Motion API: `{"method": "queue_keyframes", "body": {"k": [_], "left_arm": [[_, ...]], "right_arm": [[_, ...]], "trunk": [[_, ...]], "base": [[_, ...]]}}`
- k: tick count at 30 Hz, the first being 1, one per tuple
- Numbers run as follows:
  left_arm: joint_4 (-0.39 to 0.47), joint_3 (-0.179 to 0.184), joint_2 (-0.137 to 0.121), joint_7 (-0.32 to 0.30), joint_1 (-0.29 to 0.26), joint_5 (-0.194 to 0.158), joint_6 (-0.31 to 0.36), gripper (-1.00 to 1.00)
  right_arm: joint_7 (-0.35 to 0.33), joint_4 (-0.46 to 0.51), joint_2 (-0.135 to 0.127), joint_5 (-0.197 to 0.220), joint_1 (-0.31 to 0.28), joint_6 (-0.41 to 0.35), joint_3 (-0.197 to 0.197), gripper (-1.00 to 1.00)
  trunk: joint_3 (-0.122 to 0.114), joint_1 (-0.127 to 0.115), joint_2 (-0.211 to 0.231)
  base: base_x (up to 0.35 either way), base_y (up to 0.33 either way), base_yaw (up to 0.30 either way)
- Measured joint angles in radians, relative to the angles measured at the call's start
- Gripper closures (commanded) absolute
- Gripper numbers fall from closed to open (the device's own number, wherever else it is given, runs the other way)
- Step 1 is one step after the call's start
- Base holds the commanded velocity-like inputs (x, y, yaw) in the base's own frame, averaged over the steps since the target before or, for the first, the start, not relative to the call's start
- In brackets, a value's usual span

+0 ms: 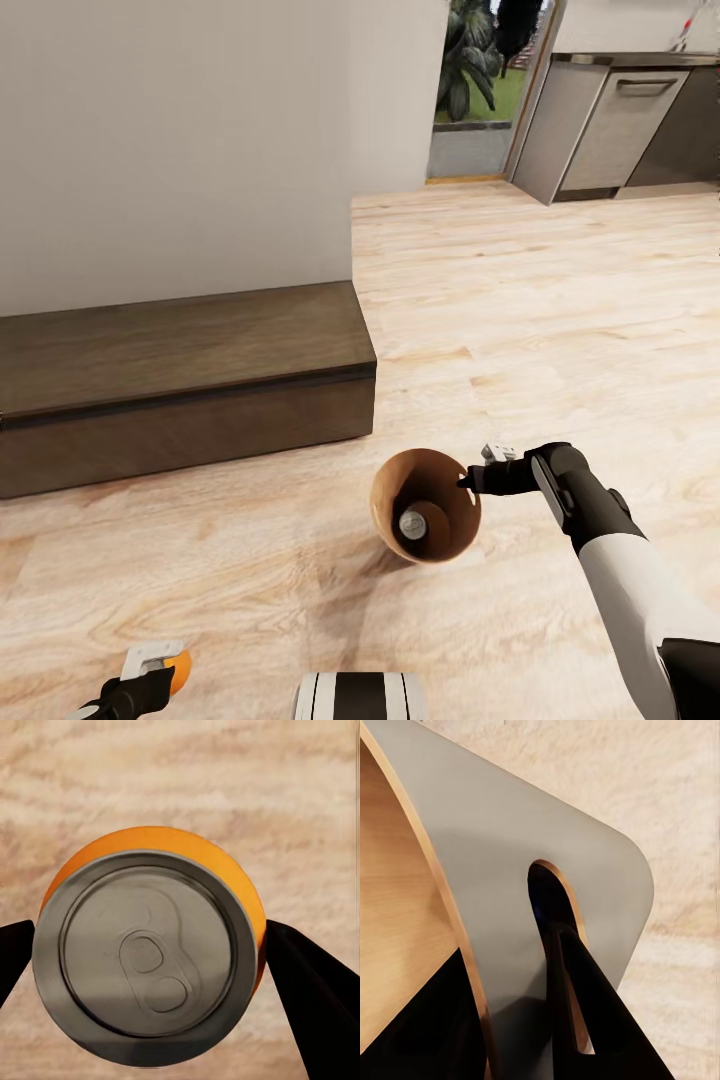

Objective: Put the three can of soda from the living room inside the tash can in the kitchen.

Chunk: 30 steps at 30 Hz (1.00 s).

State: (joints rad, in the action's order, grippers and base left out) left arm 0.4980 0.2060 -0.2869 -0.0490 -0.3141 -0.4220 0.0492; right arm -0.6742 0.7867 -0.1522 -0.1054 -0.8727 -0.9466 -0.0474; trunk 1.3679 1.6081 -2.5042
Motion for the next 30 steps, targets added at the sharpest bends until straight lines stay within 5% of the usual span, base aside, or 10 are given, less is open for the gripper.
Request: {"method": "queue_keyframes", "body": {"k": [18, 30], "left_arm": [[-0.001, 0.001, 0.0, -0.001, 0.0, 0.001, 0.011, 1.0], [-0.001, 0.005, 0.0, -0.002, -0.002, 0.001, 0.013, 1.0]], "right_arm": [[-0.001, 0.0, 0.0, 0.003, 0.0, -0.002, 0.0, 1.0], [-0.001, -0.001, 0.003, 0.004, 0.001, -0.004, 0.0, 1.0]], "trunk": [[-0.07, -0.008, 0.004], [-0.107, -0.054, 0.088]], "base": [[0.0, 0.0, 0.0], [0.0, 0.0, 0.0]]}}
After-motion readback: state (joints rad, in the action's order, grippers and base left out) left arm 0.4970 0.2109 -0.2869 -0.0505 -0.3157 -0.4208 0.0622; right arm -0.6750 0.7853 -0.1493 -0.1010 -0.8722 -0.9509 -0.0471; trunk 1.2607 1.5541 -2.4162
